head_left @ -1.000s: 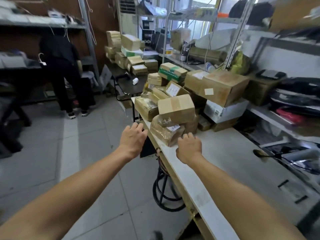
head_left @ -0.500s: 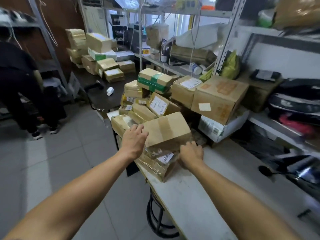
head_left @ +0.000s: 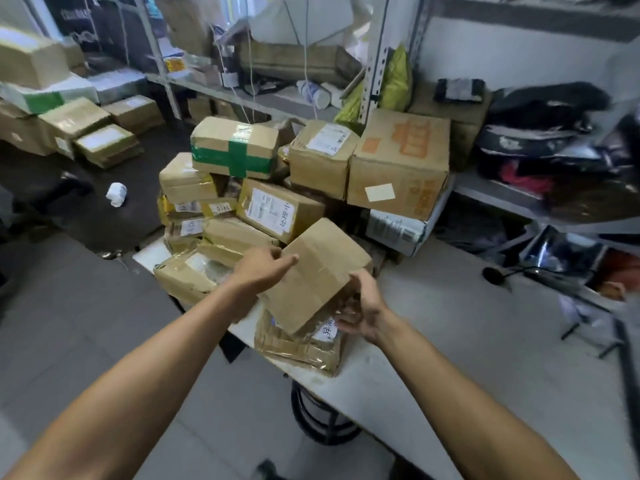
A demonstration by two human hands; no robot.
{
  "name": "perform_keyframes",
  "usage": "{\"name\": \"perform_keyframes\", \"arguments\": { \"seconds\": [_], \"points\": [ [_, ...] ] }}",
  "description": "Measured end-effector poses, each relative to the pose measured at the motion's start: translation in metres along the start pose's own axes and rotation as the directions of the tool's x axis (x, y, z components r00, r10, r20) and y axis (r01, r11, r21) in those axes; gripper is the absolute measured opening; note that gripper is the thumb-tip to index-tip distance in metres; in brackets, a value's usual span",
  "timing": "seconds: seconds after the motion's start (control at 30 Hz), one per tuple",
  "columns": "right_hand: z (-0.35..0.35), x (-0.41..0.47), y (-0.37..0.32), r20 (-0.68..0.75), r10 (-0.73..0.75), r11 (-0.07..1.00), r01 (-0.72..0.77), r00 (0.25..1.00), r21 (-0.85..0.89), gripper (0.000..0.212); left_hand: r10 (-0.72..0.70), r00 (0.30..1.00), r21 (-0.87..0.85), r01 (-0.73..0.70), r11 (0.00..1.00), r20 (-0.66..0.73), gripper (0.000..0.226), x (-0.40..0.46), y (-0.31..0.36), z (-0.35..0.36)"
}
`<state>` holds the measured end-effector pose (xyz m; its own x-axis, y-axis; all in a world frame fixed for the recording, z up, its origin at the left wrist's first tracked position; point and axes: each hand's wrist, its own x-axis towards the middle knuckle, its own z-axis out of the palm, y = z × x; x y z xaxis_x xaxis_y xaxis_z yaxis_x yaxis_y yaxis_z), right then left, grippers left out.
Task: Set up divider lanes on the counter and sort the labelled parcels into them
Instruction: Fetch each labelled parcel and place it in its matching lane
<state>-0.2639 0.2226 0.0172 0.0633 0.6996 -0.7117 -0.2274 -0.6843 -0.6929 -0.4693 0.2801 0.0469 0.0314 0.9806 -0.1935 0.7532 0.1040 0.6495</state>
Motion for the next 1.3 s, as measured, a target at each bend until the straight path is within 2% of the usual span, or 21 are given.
{"name": "perform_keyframes", "arguments": {
  "seconds": [0.07, 0.13, 0.17, 0.27, 0.33, 0.4, 0.47, 0.53, 0.6, 0.7, 0.73, 0.8, 0.83, 0.9, 0.97, 1.07, 1.17, 1.23, 1.3],
  "points": [
    [0.007, -0.004, -0.004, -0.014, -0.001, 0.999, 0.002, 1.0, 0.052, 0.066, -0.003, 0.997, -0.121, 0.012, 0.993, 0.076, 0.049, 0.015, -0.001, -0.015],
    [0.013, -0.011, -0.005, -0.025, -0.027, 0.993, 0.03, 0.999, 0.113, 0.084, -0.023, 0.991, -0.349, 0.067, 0.935, 0.129, 0.057, 0.023, 0.001, -0.032],
    [0.016, -0.011, -0.007, -0.032, -0.053, 0.991, 0.056, 0.998, 0.118, 0.093, -0.03, 0.989, -0.398, 0.087, 0.913, 0.145, 0.062, 0.025, 0.003, -0.038],
    [0.029, -0.025, -0.012, -0.054, -0.175, 0.98, 0.179, 0.983, 0.084, 0.109, -0.04, 0.992, -0.328, 0.076, 0.942, 0.116, 0.074, 0.022, 0.004, -0.043],
    [0.034, -0.042, -0.022, -0.133, -0.263, 0.965, 0.263, 0.956, -0.013, 0.116, -0.012, 0.993, -0.318, 0.048, 0.947, 0.114, 0.074, 0.017, 0.006, -0.046],
    [0.032, -0.056, -0.035, -0.168, -0.348, 0.937, 0.339, 0.922, -0.083, 0.105, 0.041, 0.994, -0.396, 0.003, 0.918, 0.103, 0.064, 0.012, 0.016, -0.056],
    [0.03, -0.075, -0.05, -0.117, -0.423, 0.906, 0.419, 0.899, -0.054, 0.094, 0.082, 0.995, -0.476, -0.047, 0.878, 0.053, 0.065, 0.005, 0.031, -0.073],
    [0.025, -0.086, -0.067, -0.116, -0.503, 0.856, 0.512, 0.856, 0.068, 0.089, 0.097, 0.995, -0.553, -0.091, 0.828, -0.019, 0.066, -0.004, 0.05, -0.097],
    [0.024, -0.096, -0.085, -0.104, -0.59, 0.759, 0.593, 0.801, 0.269, 0.086, 0.096, 0.994, -0.66, -0.11, 0.743, -0.058, 0.064, -0.01, 0.068, -0.122],
    [0.025, -0.101, -0.1, -0.17, -0.594, 0.665, 0.599, 0.786, 0.447, 0.089, 0.12, 0.978, -0.739, -0.206, 0.642, -0.168, 0.053, -0.013, 0.082, -0.14],
    [0.025, -0.095, -0.097, -0.221, -0.585, 0.648, 0.613, 0.78, 0.452, 0.079, 0.124, 0.971, -0.742, -0.235, 0.628, -0.203, 0.049, -0.016, 0.083, -0.138],
    [0.028, -0.083, -0.083, -0.288, -0.58, 0.638, 0.645, 0.762, 0.42, 0.063, 0.058, 0.978, -0.821, -0.2, 0.535, -0.2, 0.047, -0.021, 0.082, -0.119],
    [0.031, -0.076, -0.072, -0.278, -0.598, 0.649, 0.658, 0.752, 0.383, 0.061, -0.005, 0.983, -0.87, -0.159, 0.466, -0.183, 0.047, -0.021, 0.079, -0.107],
    [0.034, -0.069, -0.045, -0.2, -0.676, 0.616, 0.692, 0.71, 0.377, 0.048, -0.09, 0.984, -0.914, -0.109, 0.391, -0.155, 0.045, -0.023, 0.073, -0.086],
    [0.034, -0.07, -0.029, -0.215, -0.693, 0.574, 0.708, 0.688, 0.412, 0.036, -0.092, 0.99, -0.94, -0.072, 0.333, -0.108, 0.04, -0.024, 0.068, -0.072],
    [0.028, -0.076, -0.023, -0.295, -0.719, 0.516, 0.768, 0.629, 0.379, 0.047, -0.089, 0.994, -0.943, -0.034, 0.33, -0.067, 0.033, -0.024, 0.057, -0.056],
    [0.021, -0.081, -0.022, -0.297, -0.735, 0.53, 0.789, 0.61, 0.311, 0.047, -0.031, 0.996, -0.955, 0.091, 0.283, 0.086, 0.057, -0.017, 0.05, -0.043],
    [0.016, -0.086, -0.018, -0.289, -0.734, 0.547, 0.787, 0.614, 0.285, 0.048, 0.073, 0.972, -0.917, 0.184, 0.355, 0.223, 0.068, -0.015, 0.049, -0.037],
    [0.008, -0.088, -0.011, -0.273, -0.743, 0.555, 0.791, 0.611, 0.257, 0.051, 0.121, 0.955, -0.871, 0.19, 0.453, 0.271, 0.059, -0.016, 0.048, -0.032]
  ]
}}
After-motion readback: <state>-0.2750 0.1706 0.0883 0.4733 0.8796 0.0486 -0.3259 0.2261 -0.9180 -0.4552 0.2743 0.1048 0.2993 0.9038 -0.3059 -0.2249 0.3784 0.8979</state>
